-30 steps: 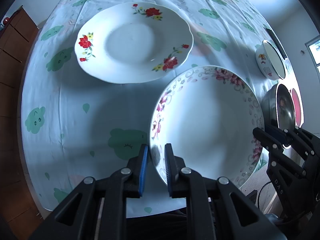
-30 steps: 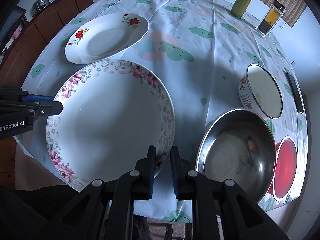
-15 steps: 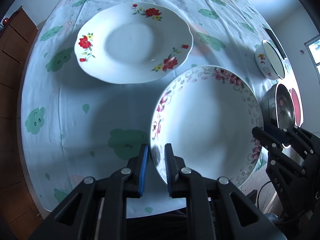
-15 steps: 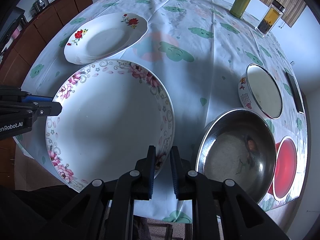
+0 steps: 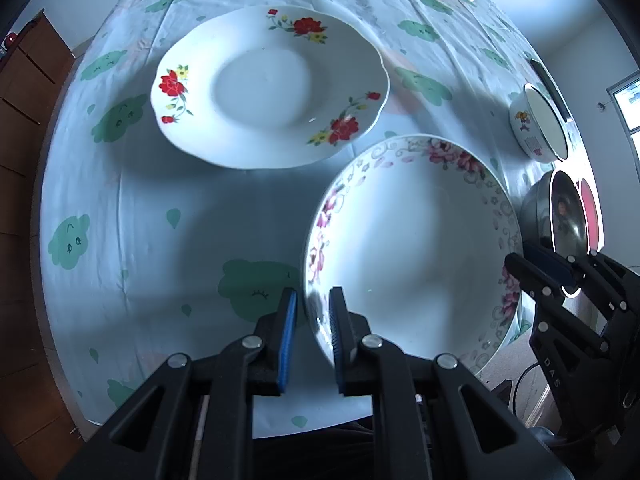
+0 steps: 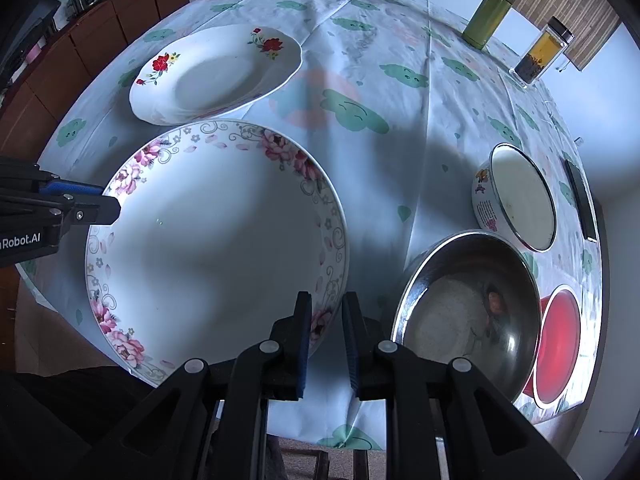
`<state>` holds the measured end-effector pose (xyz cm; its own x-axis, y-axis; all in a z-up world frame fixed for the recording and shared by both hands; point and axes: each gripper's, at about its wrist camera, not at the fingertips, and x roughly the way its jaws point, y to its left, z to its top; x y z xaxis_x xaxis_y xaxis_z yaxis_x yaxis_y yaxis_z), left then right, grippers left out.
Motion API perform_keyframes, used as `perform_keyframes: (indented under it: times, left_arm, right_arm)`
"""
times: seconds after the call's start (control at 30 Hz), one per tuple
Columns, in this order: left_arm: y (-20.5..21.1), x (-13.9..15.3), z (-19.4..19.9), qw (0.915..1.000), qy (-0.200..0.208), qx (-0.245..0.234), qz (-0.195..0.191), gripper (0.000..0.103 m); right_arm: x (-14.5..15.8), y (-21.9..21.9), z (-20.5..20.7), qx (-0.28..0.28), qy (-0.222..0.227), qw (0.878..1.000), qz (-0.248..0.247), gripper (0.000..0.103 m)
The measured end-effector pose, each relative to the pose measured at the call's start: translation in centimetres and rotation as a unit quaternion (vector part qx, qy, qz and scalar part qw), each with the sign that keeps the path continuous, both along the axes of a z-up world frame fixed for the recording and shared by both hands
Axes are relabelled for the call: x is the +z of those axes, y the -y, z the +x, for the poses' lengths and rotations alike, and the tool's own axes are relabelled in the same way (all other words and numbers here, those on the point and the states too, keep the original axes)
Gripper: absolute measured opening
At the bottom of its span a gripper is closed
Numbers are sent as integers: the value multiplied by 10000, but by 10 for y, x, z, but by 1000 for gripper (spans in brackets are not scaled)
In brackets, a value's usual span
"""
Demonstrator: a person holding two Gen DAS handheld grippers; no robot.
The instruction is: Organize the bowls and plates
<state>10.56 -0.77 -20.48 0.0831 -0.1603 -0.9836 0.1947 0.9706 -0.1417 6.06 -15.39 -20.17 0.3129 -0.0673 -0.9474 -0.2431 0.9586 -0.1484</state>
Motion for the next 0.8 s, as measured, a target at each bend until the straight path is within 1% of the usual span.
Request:
perform_keyframes:
  times: [0.13, 0.27, 0.37, 0.47, 0.57, 0.67, 0.77, 0.8]
  left_arm:
    - [0, 0, 0, 10000, -12, -1, -3, 14]
    - [-1, 0, -1, 10000, -40, -28, -18, 14]
    - [-1, 0, -1, 10000, -51, -43, -15, 14]
    - [-2, -1, -1, 10000, -65, -32, -12, 15]
    - [-2, -1, -2, 10000, -53, -49, -16, 15]
    - [-3, 0, -2, 10000, -41, -52, -11, 16]
    - [-5, 1, -2, 10000, -28, -28, -12, 24]
    - [-6, 2, -3, 10000, -14, -30, -14, 30]
  right_arm:
    - [0, 0, -1, -6, 8, 10000, -13, 19]
    - [0, 3, -1, -106, 9, 9999, 96, 19]
    - [0, 1, -2, -116, 16, 9999, 61, 19]
    - [1, 0, -3, -118, -1, 9999, 102, 24]
    - [11, -3, -5, -41, 154, 9994, 312, 25]
    - [13, -10, -6, 70, 157, 9995, 257, 25]
    - [13, -10, -5, 47, 171, 9995, 271, 25]
    - [15, -9, -5, 31, 198, 9994, 295, 25]
